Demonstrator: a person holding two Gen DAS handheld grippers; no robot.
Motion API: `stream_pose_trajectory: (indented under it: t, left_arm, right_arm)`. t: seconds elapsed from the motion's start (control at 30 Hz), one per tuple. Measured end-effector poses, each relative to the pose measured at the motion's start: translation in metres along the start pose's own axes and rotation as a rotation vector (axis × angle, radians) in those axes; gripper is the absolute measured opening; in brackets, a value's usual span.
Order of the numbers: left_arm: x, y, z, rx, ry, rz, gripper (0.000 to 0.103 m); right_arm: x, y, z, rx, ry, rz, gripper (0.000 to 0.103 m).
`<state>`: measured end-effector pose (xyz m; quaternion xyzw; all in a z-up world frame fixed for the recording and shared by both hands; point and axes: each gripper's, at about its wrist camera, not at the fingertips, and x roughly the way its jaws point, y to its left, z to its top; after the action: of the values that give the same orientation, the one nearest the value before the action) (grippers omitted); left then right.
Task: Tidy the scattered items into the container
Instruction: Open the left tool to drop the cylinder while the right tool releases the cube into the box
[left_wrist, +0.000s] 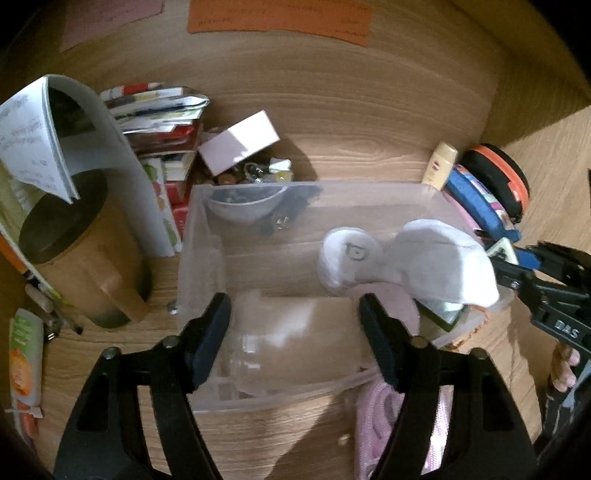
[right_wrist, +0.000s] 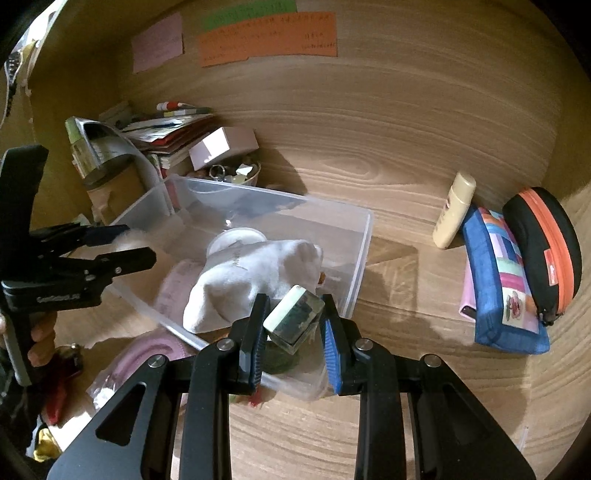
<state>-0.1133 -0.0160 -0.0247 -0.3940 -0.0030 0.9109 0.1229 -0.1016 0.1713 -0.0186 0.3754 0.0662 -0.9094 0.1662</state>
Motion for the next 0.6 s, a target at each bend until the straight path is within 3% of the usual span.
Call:
stream_pose_trajectory:
  t: [0.33, 0.43, 0.6]
  left_arm:
    - [-0.011, -0.009, 0.003, 0.026, -0.030, -0.006, 0.075]
    - [-0.022, -0.007, 0.006, 0.011, -0.056, -0.025, 0.085]
    - [-0.042, -0.008, 0.009, 0.013, -0.093, -0.071, 0.088]
  right_arm:
    - [0.013, 0.002, 0.003, -0.012, 0.025, -0.008, 0.024]
    - [0.013, 0.004, 0.002, -0.013, 0.029, -0.003, 0.024]
    - [0.014, 0.007, 0.001, -0.016, 0.038, 0.013, 0.024]
